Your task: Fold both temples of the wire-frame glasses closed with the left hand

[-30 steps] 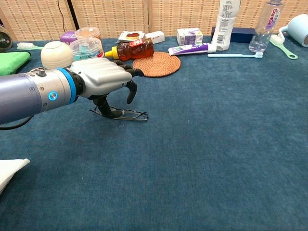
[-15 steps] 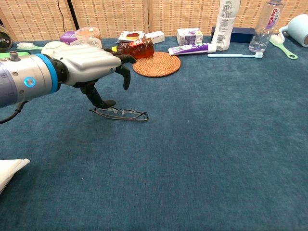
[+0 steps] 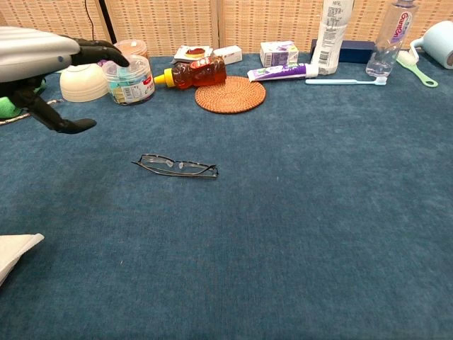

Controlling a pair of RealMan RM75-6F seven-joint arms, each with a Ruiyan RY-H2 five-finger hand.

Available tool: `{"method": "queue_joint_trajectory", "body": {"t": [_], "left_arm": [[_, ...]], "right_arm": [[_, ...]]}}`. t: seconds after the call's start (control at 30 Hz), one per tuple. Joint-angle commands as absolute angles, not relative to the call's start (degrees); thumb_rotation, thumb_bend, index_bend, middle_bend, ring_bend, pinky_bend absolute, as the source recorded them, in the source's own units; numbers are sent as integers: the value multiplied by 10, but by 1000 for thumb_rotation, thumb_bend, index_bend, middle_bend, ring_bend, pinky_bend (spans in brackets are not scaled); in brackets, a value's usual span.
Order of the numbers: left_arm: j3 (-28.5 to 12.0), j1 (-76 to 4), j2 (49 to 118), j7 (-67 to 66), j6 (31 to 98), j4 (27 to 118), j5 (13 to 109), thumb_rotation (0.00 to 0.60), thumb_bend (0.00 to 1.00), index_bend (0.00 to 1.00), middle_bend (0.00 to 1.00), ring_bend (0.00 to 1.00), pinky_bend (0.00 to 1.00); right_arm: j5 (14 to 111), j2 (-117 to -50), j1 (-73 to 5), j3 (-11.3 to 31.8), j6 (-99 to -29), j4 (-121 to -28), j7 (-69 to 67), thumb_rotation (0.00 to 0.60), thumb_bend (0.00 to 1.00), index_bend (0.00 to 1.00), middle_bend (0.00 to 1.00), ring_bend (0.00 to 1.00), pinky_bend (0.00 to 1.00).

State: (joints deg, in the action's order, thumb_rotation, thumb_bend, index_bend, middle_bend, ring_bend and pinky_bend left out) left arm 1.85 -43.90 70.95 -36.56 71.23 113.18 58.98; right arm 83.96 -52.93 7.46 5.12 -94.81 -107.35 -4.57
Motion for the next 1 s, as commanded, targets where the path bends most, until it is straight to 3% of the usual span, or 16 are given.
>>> {"method": "queue_joint_trajectory", "body": {"t": [0.03,0.57,1.0], "left_arm": [[48,-393,672,-328,754,1157,636,494,329,72,0,0,0],[138,-174,594,-184,962,1126,820,494,324,44,0,0,0],[142,-82,571,-155,1019,1123,857,494,322,44,0,0,0]], "right_arm": [[837,-531,68,53,-938,-1070,-43,600,0,146,0,0,2],[833,-548,31,57,-893,-1064,-2,600,0,166,0,0,2],[839,-553,19,54,-881,-1070,9,600,0,168,0,0,2]]}}
